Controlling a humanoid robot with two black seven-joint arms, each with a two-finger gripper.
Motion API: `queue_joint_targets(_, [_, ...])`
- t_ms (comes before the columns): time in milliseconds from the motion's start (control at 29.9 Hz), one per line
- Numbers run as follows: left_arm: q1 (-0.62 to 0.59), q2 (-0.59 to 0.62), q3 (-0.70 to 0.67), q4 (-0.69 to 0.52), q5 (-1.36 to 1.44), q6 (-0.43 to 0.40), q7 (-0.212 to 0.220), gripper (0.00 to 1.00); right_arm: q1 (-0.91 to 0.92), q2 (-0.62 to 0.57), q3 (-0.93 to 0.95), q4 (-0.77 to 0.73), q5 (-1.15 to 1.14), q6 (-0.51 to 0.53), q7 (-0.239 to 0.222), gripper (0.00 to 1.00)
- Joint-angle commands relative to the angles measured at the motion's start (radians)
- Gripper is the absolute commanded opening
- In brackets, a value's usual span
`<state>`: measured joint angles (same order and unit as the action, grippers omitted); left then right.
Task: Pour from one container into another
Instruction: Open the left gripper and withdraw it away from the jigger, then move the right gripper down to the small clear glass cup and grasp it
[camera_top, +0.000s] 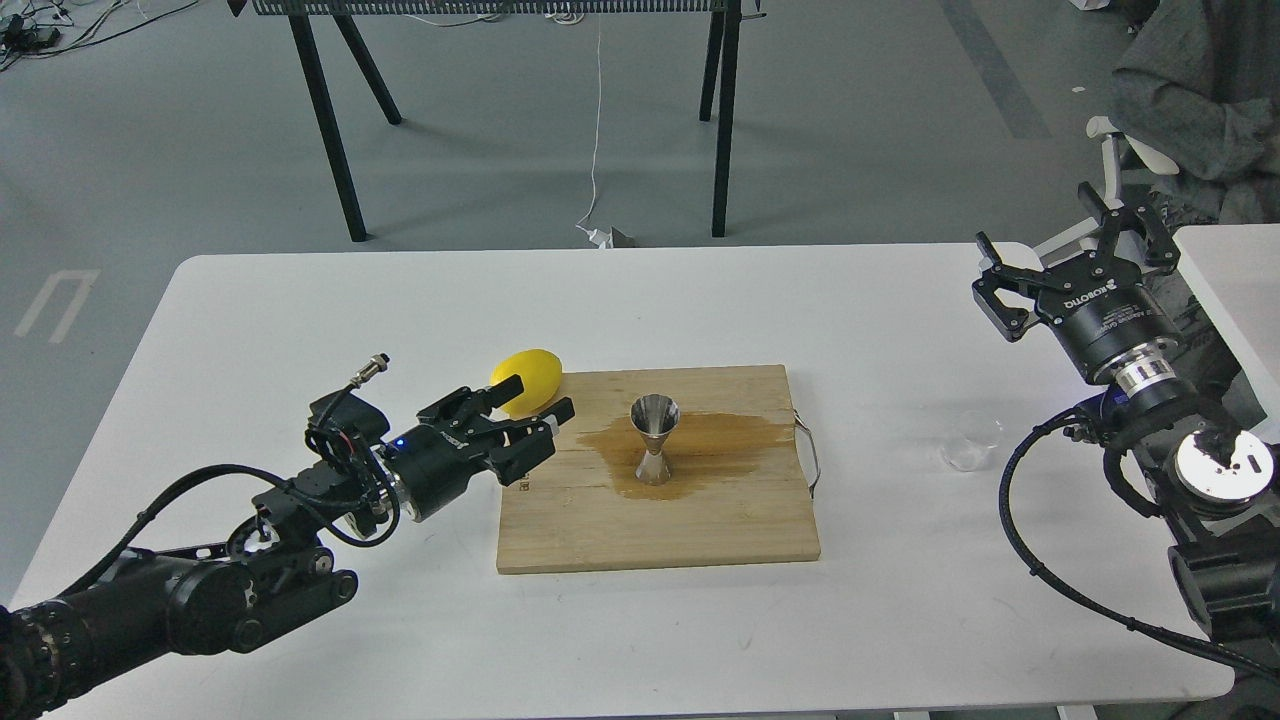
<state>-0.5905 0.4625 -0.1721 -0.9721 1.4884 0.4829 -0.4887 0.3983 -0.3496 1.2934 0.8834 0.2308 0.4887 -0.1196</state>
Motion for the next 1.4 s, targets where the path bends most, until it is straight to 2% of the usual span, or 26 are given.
queue_joint_targets(0, [0.000,0.065,-0.055,-0.071,-0.075,-0.084,0.000,0.87,0.001,0.000,0.001,0.002,0.004,0.000,-0.003,0.99])
queue_joint_targets(268, [0.001,0.111,-0.237,-0.102,-0.114,-0.381,0.000,0.89,0.001,0.000,-0.002,0.025,0.004,0.000,-0.012,0.99])
queue_joint_targets(535, [0.003,0.119,-0.454,-0.094,-0.287,-0.774,0.000,0.90,-0.001,0.001,0.015,0.045,0.021,0.000,-0.014,0.99])
queue_joint_targets(669, [0.003,0.128,-0.527,-0.073,-0.423,-0.972,0.000,0.91,-0.009,-0.002,0.018,0.055,0.131,0.000,-0.018,0.99])
queue_joint_targets(836, [0.003,0.136,-0.549,0.004,-0.742,-0.972,0.000,0.92,-0.087,-0.017,0.024,0.159,0.289,0.000,-0.021,0.99])
queue_joint_targets(1037, [0.003,0.154,-0.550,0.020,-0.927,-0.972,0.000,0.92,-0.220,-0.042,0.070,0.305,0.308,-0.005,-0.021,0.99])
queue_joint_targets(1204, [0.018,0.153,-0.549,0.032,-0.976,-0.972,0.000,0.92,-0.324,-0.042,0.159,0.445,0.308,-0.186,-0.021,0.99])
queue_joint_targets(1371, [0.029,0.151,-0.549,0.032,-0.976,-0.972,0.000,0.93,-0.380,-0.042,0.199,0.473,0.309,-0.269,-0.021,0.99])
